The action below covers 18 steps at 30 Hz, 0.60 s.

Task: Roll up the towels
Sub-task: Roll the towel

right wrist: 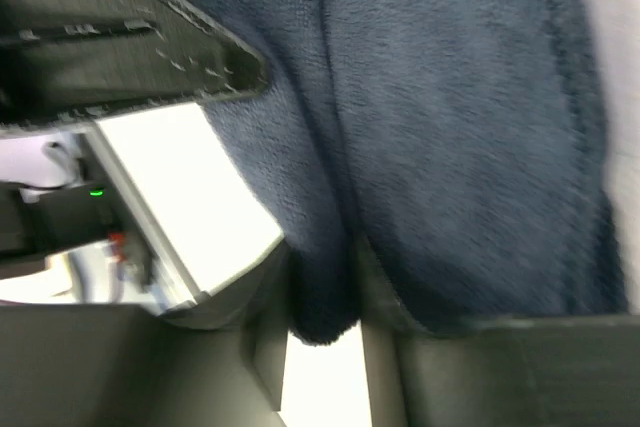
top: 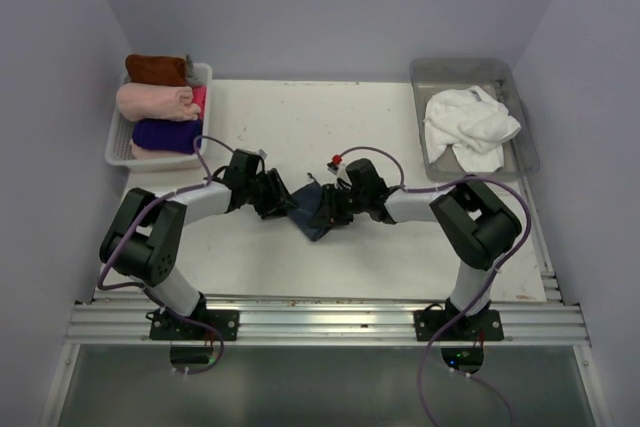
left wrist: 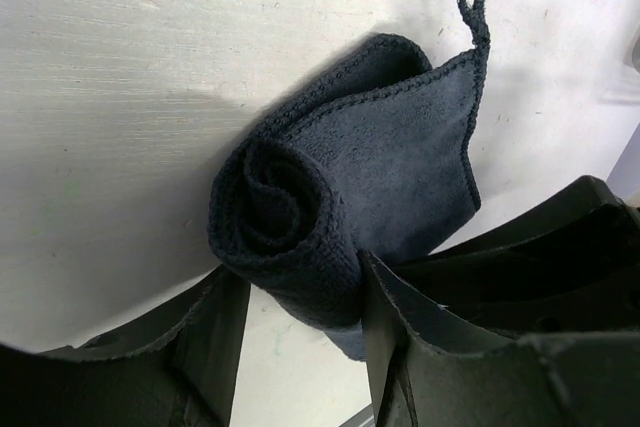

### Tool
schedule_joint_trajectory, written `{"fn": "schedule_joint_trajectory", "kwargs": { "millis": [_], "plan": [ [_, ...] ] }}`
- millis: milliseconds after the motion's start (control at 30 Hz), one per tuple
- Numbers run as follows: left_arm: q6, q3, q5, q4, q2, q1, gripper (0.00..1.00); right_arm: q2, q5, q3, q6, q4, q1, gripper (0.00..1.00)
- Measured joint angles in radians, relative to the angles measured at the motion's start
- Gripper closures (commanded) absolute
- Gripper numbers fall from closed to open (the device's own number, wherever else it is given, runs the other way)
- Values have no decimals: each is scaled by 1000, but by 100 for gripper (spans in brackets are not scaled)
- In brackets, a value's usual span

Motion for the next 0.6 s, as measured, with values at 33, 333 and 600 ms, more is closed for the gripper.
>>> {"fn": "schedule_joint_trajectory", "kwargs": {
  "millis": [33, 333, 600],
  "plan": [
    [0, 3, -1, -5, 0, 0, 50, -13, 23, 0, -10, -24, 1, 57],
    [5, 57, -40, -76, 0, -6, 50, -241, 434, 72, -187, -338, 165, 37],
    [6, 68, -59, -106, 0, -14, 50, -243, 845, 235, -365, -473, 436, 39]
  ]
}}
